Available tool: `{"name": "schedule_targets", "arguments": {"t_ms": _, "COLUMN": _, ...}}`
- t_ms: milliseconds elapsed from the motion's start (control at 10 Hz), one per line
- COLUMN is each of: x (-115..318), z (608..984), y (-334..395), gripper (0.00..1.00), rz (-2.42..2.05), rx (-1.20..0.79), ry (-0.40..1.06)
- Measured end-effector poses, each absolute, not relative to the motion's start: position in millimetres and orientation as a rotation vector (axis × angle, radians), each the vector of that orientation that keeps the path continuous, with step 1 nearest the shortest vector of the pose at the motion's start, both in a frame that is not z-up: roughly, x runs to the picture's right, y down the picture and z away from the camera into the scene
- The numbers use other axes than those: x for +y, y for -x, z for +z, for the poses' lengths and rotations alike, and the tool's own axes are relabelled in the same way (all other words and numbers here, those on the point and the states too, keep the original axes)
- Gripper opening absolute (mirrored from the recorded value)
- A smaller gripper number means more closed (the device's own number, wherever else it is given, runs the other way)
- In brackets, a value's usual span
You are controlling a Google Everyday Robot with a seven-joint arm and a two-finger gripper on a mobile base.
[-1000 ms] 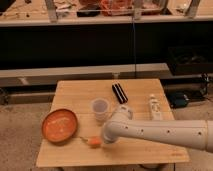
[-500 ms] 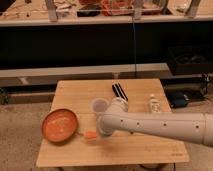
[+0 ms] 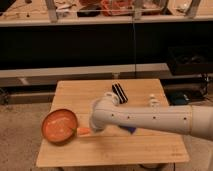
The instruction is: Place the pepper in the ceramic bowl
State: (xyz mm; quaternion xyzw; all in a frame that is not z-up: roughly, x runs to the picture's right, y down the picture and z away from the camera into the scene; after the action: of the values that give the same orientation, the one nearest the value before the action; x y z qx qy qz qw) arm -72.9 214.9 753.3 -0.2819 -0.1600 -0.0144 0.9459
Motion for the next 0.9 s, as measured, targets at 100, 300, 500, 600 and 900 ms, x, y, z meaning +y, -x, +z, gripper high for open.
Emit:
{"name": "schedule_targets", "arguments": {"t_ms": 100, "x": 210, "z": 755, "y": 84, "gripper": 0.0, "rz": -0.04, "rx": -0.33, "ry": 0.57}}
{"name": "schedule_targets", "arguments": {"t_ms": 300, "x": 205, "z": 758, "y": 95, "gripper": 0.0, "rz": -0.053, "rx": -0.336, "ry": 0.56}}
{"name": "schedule_targets", "arguments": {"t_ms": 500, "x": 200, "z": 762, "y": 115, "gripper": 0.0, "rz": -0.071, "rx": -0.345, "ry": 0.552}}
{"name": "schedule_targets", "arguments": {"t_ms": 600, "x": 198, "z": 764, "y": 127, "gripper": 0.0, "rz": -0.081, "rx": -0.351, "ry": 0.552}}
{"name": "schedule_targets", "arguments": {"t_ms": 900, "x": 192, "z": 769, "y": 143, "gripper": 0.0, "rz": -0.1, "rx": -0.355, "ry": 0.538}}
